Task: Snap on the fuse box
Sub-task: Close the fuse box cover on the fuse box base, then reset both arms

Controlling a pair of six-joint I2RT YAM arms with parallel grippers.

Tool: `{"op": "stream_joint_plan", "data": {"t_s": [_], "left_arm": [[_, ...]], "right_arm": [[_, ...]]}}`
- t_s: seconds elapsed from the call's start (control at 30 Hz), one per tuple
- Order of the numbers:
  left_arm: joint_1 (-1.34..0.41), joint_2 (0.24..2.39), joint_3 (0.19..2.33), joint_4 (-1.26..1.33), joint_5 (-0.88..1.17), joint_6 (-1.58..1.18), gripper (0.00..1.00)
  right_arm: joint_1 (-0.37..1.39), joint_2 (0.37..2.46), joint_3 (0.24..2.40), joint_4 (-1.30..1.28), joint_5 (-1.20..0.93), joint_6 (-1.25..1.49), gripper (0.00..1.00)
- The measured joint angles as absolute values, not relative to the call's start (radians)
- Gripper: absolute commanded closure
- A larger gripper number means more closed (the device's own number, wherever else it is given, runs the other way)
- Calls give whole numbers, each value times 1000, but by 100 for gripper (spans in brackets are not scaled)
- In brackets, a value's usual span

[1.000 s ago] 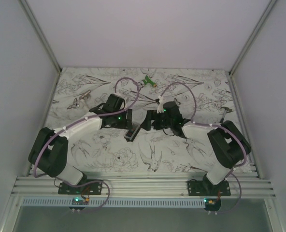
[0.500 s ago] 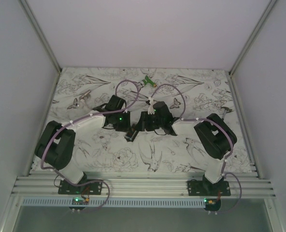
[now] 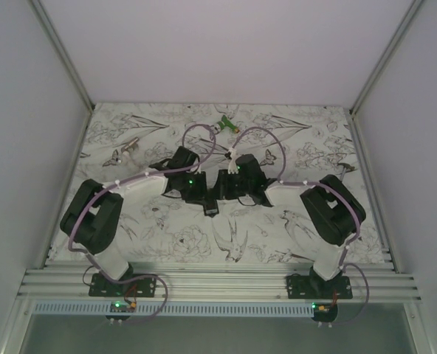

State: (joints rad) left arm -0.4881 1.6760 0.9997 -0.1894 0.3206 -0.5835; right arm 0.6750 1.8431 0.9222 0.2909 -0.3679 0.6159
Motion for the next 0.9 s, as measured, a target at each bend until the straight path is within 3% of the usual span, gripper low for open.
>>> {"op": "stream_joint_plan", "data": {"t_s": [0.17, 0.37, 0.63, 0.9], "left_arm": [[-558, 1677, 994, -177, 295, -611, 33], [-508, 1490, 894, -184, 143, -636, 2], [-338, 1126, 754, -208, -239, -634, 0], [-187, 1087, 610, -178, -620, -590, 0]], "right_arm": [[652, 1730, 849, 194, -291, 555, 36], [539, 1473, 797, 78, -76, 440, 1], [413, 1261, 676, 157, 332, 264, 1], [299, 1348, 457, 482, 459, 85, 1]]}}
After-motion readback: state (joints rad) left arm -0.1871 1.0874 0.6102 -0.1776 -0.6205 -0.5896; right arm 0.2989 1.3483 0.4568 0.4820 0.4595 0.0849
